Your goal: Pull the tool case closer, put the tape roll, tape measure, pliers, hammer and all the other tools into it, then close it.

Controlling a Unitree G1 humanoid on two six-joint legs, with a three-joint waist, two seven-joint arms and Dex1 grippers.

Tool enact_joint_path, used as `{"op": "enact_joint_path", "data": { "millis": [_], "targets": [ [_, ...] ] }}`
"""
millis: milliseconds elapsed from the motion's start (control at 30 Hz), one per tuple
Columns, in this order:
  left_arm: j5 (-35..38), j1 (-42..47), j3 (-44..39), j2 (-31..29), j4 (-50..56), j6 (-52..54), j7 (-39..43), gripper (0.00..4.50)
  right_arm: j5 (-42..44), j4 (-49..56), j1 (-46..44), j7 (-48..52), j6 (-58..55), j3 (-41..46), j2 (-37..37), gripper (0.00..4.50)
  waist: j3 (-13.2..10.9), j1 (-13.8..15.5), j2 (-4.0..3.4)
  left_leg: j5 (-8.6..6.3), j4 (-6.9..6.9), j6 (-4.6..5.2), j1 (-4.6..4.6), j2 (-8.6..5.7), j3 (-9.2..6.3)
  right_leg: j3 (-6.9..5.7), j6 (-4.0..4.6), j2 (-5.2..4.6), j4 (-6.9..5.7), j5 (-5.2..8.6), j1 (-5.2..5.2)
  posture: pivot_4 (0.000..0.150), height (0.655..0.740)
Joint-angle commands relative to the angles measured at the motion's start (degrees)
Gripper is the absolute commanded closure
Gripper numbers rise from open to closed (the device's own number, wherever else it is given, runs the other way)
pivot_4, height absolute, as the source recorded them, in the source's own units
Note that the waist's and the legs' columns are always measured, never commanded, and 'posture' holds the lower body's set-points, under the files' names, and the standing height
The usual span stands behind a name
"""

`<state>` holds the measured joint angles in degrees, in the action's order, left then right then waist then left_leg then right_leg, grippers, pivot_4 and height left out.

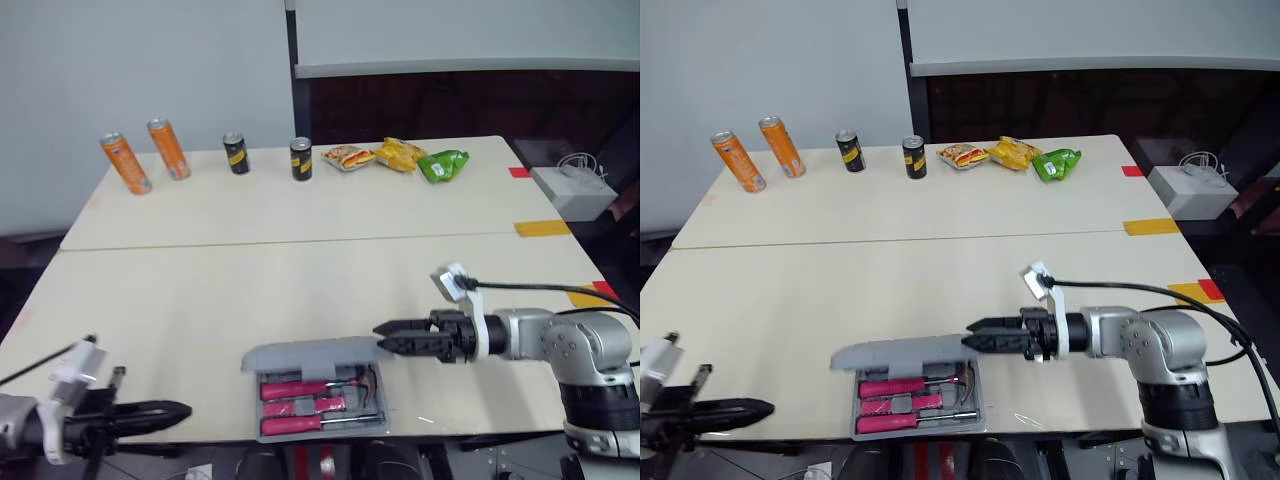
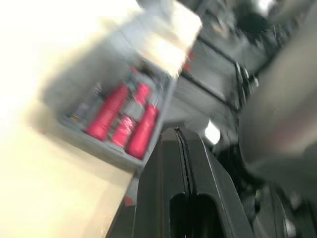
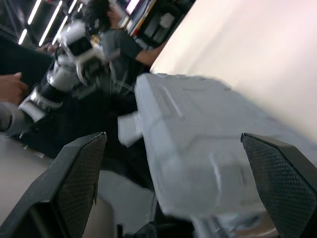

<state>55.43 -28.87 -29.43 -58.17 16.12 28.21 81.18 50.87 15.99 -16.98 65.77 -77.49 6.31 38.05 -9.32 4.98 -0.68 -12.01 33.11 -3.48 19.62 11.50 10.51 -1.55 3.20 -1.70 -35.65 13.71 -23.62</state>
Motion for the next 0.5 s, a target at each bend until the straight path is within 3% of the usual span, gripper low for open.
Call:
{"op": "enact_joint_path", "data": {
  "millis": [33, 133, 200, 367, 500],
  "targets": [
    [4.7, 3.2, -3.2, 2.0, -1.3, 5.6, -4.3, 4.48, 2.5, 9.9, 6.4, -0.2, 3.2, 1.7, 3.5, 0.00, 0.0, 0.2, 0.02, -0.04, -0.02, 0.05, 0.01, 0.01, 0.00, 0.00, -0.02, 0.01, 0.05, 0.01, 0.01, 0.150, 0.7400],
    [5.0, 8.8, -1.2, 7.0, 0.5, 6.1, -11.3, 4.48, -3.0, 15.7, 12.4, -1.0, 16.3, 1.8, 2.9, 0.00, 0.0, 0.2, 0.11, -0.12, -0.03, 0.13, 0.05, 0.03, 0.03, 0.00, -0.07, 0.00, 0.18, 0.02, 0.02, 0.150, 0.7400],
    [3.2, 12.5, 1.4, 11.3, 3.1, 4.8, -16.2, 4.48, -5.9, 17.3, 14.9, -2.7, 27.2, 3.5, -1.8, 0.00, 0.1, 0.0, 0.26, -0.13, -0.02, 0.15, 0.15, 0.05, 0.04, -0.01, -0.08, 0.01, 0.17, 0.03, 0.01, 0.150, 0.7400],
    [-4.1, 18.0, 9.2, 19.1, 6.8, 1.3, -23.6, 4.48, -15.6, 15.4, 16.4, -6.5, 43.0, 1.2, -5.2, 0.00, 0.3, -1.0, 0.51, -0.12, 0.09, 0.16, 0.32, 0.04, 0.01, -0.01, -0.18, -0.01, 0.06, -0.05, 0.00, 0.150, 0.7400],
    [-7.1, 19.0, 14.0, 19.8, 7.8, 1.0, -22.9, 3.34, -21.3, 9.7, 17.8, -2.9, 54.7, -0.1, -3.6, 0.00, 0.4, -1.3, 0.74, -0.10, 0.11, 0.16, 0.30, 0.02, -0.09, -0.06, -0.20, 0.00, -0.02, -0.07, 0.05, 0.150, 0.7400]
  ]
}}
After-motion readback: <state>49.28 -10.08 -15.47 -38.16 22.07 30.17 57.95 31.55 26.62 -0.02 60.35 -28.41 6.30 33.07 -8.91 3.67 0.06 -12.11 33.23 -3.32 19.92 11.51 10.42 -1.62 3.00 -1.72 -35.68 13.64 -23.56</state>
